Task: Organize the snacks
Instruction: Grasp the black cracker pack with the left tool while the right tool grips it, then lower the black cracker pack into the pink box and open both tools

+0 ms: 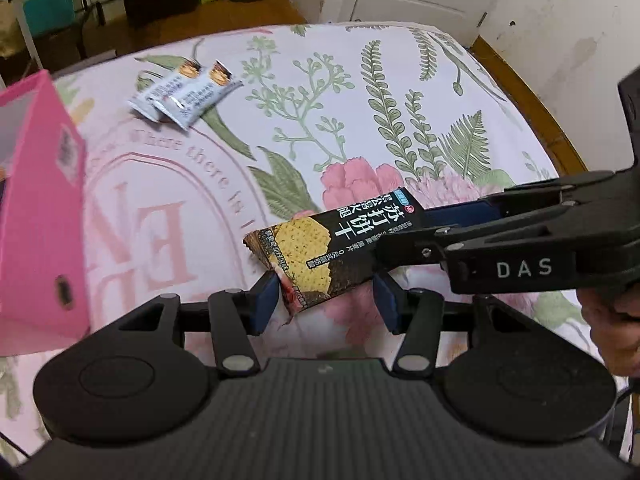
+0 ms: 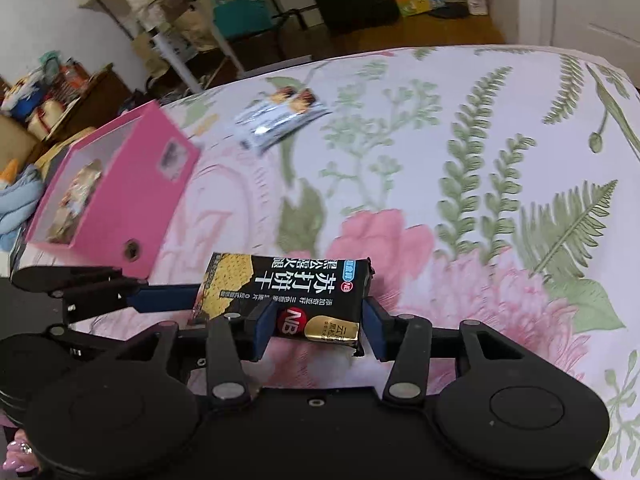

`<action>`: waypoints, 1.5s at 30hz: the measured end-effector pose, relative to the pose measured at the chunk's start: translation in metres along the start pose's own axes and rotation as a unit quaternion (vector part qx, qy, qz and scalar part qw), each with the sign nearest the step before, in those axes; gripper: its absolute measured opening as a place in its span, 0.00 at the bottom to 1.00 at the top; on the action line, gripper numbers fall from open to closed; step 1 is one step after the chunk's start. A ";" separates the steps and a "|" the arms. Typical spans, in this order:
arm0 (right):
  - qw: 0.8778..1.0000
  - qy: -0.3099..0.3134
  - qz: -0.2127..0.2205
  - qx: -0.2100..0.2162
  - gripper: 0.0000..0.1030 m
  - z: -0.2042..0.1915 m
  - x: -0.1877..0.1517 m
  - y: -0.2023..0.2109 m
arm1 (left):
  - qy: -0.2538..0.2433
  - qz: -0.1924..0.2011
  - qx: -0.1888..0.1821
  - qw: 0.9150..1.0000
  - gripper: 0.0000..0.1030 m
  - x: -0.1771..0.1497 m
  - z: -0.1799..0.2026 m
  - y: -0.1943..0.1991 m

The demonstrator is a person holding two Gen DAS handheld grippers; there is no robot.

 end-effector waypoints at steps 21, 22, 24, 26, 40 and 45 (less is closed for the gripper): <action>0.983 0.166 0.024 0.081 0.49 -0.158 0.018 0.036 | 0.030 0.063 0.038 0.997 0.49 -0.043 -0.090 0.138; 0.981 0.171 0.023 0.086 0.47 -0.164 0.021 0.035 | 0.029 0.067 0.042 0.996 0.49 -0.044 -0.096 0.142; 0.980 0.170 0.022 0.099 0.45 -0.173 0.028 0.030 | 0.035 0.072 0.038 0.996 0.49 -0.045 -0.105 0.149; 0.979 0.170 0.023 0.109 0.43 -0.183 0.035 0.026 | 0.044 0.078 0.034 0.995 0.49 -0.046 -0.117 0.157; 0.979 0.148 0.010 0.141 0.43 -0.234 0.074 -0.024 | 0.080 0.106 0.077 0.988 0.49 -0.035 -0.199 0.167; 0.979 0.154 0.001 0.136 0.43 -0.245 0.078 -0.043 | 0.074 0.096 0.102 0.987 0.49 -0.035 -0.217 0.153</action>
Point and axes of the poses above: each gripper's, at about its wrist camera, not at the fingertips, and y roughly against the way its jaws point, z to its right, x to its top, the point moved 10 cm from there along -y, roughly the way its jaws point, and after that the axes turned 1 degree about -z, right-handed, at the moved point
